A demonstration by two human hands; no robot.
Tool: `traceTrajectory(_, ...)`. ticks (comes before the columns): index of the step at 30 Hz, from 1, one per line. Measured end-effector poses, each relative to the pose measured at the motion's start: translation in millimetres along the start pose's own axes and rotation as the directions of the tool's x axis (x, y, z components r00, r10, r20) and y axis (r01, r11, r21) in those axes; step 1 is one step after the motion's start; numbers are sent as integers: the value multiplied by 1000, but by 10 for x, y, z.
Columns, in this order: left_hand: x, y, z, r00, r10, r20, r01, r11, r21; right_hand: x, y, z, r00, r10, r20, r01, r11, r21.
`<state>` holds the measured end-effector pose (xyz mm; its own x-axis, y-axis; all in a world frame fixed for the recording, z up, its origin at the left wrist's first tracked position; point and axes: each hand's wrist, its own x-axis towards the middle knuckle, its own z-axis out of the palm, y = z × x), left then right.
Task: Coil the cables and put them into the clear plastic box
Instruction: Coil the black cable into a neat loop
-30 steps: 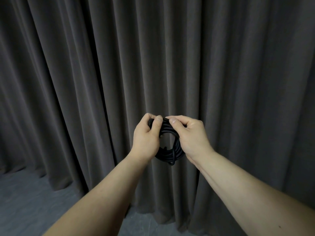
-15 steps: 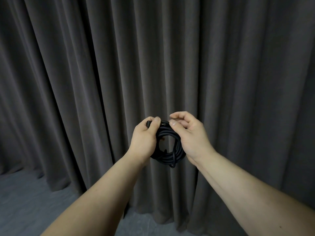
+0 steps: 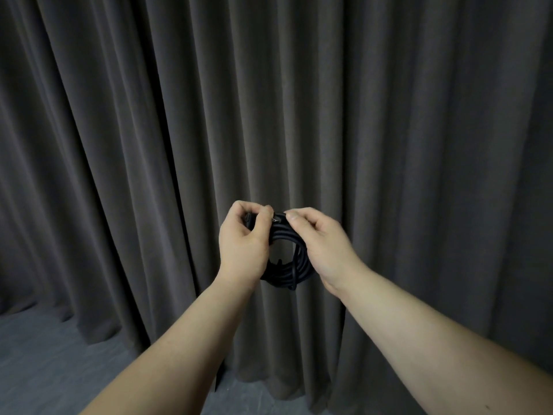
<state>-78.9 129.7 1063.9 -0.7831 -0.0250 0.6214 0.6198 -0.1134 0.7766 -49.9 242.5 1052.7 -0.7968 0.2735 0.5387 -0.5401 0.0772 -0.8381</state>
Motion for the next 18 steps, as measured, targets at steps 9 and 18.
traceTrajectory(9, -72, 7, -5, 996, 93, 18, -93, 995, 46, -67, -34, 45, 991, -39, -128, 43, 999, 28)
traceTrajectory(18, -93, -95, -66, 982, 89, 168, -96, 995, 33, -68, -54, 7, 939, -194, -285, 144, 972, -187)
